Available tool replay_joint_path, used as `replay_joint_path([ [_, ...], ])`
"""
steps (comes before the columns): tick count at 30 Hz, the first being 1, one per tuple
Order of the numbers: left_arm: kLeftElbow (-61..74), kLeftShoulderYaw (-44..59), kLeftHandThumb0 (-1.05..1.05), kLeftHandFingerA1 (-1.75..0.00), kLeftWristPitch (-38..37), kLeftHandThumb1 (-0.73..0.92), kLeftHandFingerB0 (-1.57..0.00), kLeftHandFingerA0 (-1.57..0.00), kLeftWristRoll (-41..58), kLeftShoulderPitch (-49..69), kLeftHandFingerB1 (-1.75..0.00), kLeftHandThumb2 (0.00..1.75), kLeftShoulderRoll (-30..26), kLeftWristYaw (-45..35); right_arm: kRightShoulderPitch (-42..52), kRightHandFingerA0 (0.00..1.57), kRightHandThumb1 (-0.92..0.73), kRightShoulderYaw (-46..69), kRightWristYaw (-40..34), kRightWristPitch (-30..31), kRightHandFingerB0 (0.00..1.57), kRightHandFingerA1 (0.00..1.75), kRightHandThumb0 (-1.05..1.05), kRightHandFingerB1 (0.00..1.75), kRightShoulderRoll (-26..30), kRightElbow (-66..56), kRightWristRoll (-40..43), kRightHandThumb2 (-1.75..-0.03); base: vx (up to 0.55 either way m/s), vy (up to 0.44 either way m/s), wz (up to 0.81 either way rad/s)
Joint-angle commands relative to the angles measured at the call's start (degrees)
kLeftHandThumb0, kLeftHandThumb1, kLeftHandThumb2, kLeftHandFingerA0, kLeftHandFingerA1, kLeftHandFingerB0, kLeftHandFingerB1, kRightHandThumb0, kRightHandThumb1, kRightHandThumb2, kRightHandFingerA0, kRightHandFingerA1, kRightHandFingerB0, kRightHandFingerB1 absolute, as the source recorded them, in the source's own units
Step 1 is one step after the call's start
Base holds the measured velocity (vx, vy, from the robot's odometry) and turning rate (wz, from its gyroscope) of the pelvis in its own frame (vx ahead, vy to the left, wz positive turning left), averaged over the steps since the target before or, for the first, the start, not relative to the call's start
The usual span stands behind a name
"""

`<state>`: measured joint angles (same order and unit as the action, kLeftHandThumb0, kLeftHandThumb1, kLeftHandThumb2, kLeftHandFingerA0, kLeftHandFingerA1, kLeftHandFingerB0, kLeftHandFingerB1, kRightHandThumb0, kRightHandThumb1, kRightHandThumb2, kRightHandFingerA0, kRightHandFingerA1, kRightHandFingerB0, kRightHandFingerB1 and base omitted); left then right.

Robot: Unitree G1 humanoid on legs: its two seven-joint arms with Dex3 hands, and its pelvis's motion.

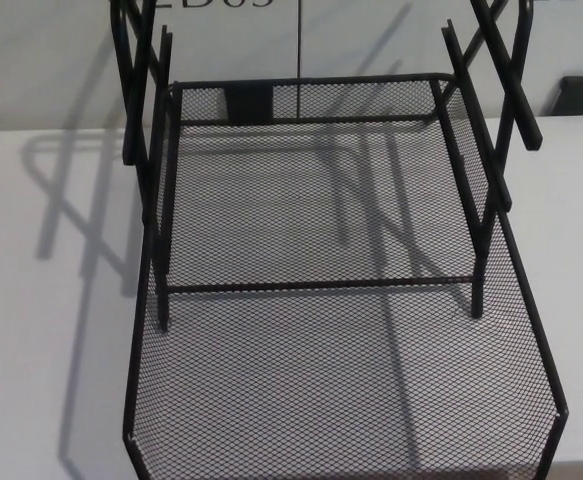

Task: The robot walks towards a file tray kept in the middle of a desk and uses its right hand to grab a tray and pulls it out towards itself

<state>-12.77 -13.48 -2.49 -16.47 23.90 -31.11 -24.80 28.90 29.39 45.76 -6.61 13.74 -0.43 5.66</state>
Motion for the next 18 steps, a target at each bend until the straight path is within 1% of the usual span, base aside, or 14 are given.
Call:
replay_joint_path([
  [1, -5.0, 6.3, -0.25, -0.62, -0.1, 0.46, -0.10, -0.31, 5.2, 1.9, -0.52, 0.93, 1.8, 3.6, -14.1, 1.27, -0.45, -12.6, -8.0, -2.5, 1.19, 1.26, -0.69, 1.01, -2.7, 32.1, -9.1, -0.79, 0.00, 0.000, 0.00],
  [3, -6.2, 7.5, -0.26, -0.64, -0.7, 0.46, -0.11, -0.33, 5.7, 1.7, -0.52, 0.93, 2.3, 4.6, -16.9, 1.20, -0.45, -14.2, -12.0, -0.8, 1.12, 1.14, -0.70, 0.96, -3.5, 36.0, -11.1, -0.90, 0.00, 0.000, 0.00],
  [4, -7.0, 8.1, -0.26, -0.63, -1.0, 0.46, -0.11, -0.32, 5.8, 1.5, -0.52, 0.93, 2.8, 5.3, -18.8, 1.19, -0.59, -15.2, -14.7, -1.4, 1.16, 1.01, -0.74, 0.87, -3.7, 38.8, -12.6, -0.58, 0.00, 0.000, 0.00],
  [5, -7.6, 8.7, -0.27, -0.63, -1.2, 0.47, -0.10, -0.31, 6.0, 1.3, -0.52, 0.94, 3.2, 6.0, -20.7, 1.16, -0.62, -16.1, -18.0, 0.0, 0.98, 0.88, -0.71, 0.76, -4.2, 40.0, -14.0, -0.58, 0.00, 0.000, 0.00],
  [8, -7.8, 9.9, -0.27, -0.62, -0.4, 0.48, -0.11, -0.29, 6.0, 1.1, -0.52, 0.95, 4.1, 7.0, -22.8, 1.16, -0.61, -17.5, -22.8, 3.6, 0.94, 0.86, -0.72, 0.71, -5.3, 38.8, -15.3, -0.59, 0.00, 0.000, 0.00],
  [9, -8.1, 11.2, -0.25, -0.60, 0.3, 0.49, -0.09, -0.24, 7.0, 0.2, -0.52, 0.95, 5.5, 7.6, -25.7, 0.97, -0.51, -18.6, -25.8, 5.3, 0.78, 0.82, -0.79, 0.71, -6.1, 38.8, -16.6, -0.93, 0.00, 0.000, 0.00],
  [10, -8.2, 11.5, -0.25, -0.60, 0.5, 0.49, -0.09, -0.24, 7.3, -0.1, -0.52, 0.95, 5.7, 7.6, -26.4, 0.97, -0.51, -18.8, -26.6, 5.7, 0.78, 0.82, -0.79, 0.71, -6.3, 39.0, -16.8, -0.93, 0.00, 0.000, 0.00],
  [11, -9.7, 12.0, -0.23, -0.59, 0.8, 0.51, -0.09, -0.21, 7.6, -1.8, -0.52, 0.97, 6.9, 8.3, -29.7, 0.98, -0.63, -19.5, -29.2, 7.4, 0.81, 0.67, -0.74, 0.63, -7.1, 41.2, -17.2, -0.59, 0.00, 0.000, 0.00],
  [12, -10.3, 12.6, -0.22, -0.59, 2.1, 0.52, -0.10, -0.21, 7.8, -3.1, -0.52, 0.97, 7.9, 8.9, -31.4, 0.85, -0.53, -20.2, -30.6, 8.8, 0.70, 0.73, -0.80, 0.69, -7.7, 41.6, -17.6, -0.92, 0.00, 0.000, 0.00],
  [14, -11.2, 13.1, -0.22, -0.61, 3.0, 0.52, -0.10, -0.24, 7.5, -4.5, -0.53, 0.98, 9.1, 10.2, -33.8, 0.75, -0.52, -21.0, -32.3, 10.6, 0.54, 0.71, -0.77, 0.64, -9.1, 42.8, -17.7, -0.93, -0.03, 0.007, -0.12],
  [15, -13.6, 13.4, -0.24, -0.64, 3.1, 0.53, -0.11, -0.24, 7.5, -6.8, -0.54, 0.99, 10.2, 11.1, -36.0, 0.63, -0.64, -22.1, -33.5, 11.5, 0.45, 0.58, -0.73, 0.52, -10.1, 44.4, -18.3, -0.60, -0.05, 0.016, -0.07],
  [16, -15.5, 13.9, -0.24, -0.62, 2.9, 0.53, -0.12, -0.21, 8.1, -7.8, -0.55, 0.99, 11.1, 11.3, -37.4, 0.56, -0.53, -23.8, -33.5, 11.9, 0.37, 0.67, -0.80, 0.58, -10.3, 46.2, -19.6, -0.96, -0.05, 0.010, -0.09],
  [17, -16.9, 14.1, -0.26, -0.62, 3.2, 0.74, -0.17, -0.19, 8.2, -8.8, -0.50, 0.65, 12.0, 12.0, -37.8, 0.50, -0.54, -25.9, -32.1, 13.1, 0.38, 0.69, -0.83, 0.62, -9.9, 46.0, -21.1, -0.99, 0.00, 0.000, 0.00],
  [18, -18.6, 14.0, -0.26, -0.60, 2.6, 0.52, -0.13, -0.18, 7.5, -9.6, -0.55, 0.99, 12.7, 13.2, -37.0, 0.48, -0.65, -27.2, -32.5, 13.7, 0.47, 0.68, -0.78, 0.62, -9.4, 46.8, -22.2, -0.61, 0.00, 0.000, 0.00],
])
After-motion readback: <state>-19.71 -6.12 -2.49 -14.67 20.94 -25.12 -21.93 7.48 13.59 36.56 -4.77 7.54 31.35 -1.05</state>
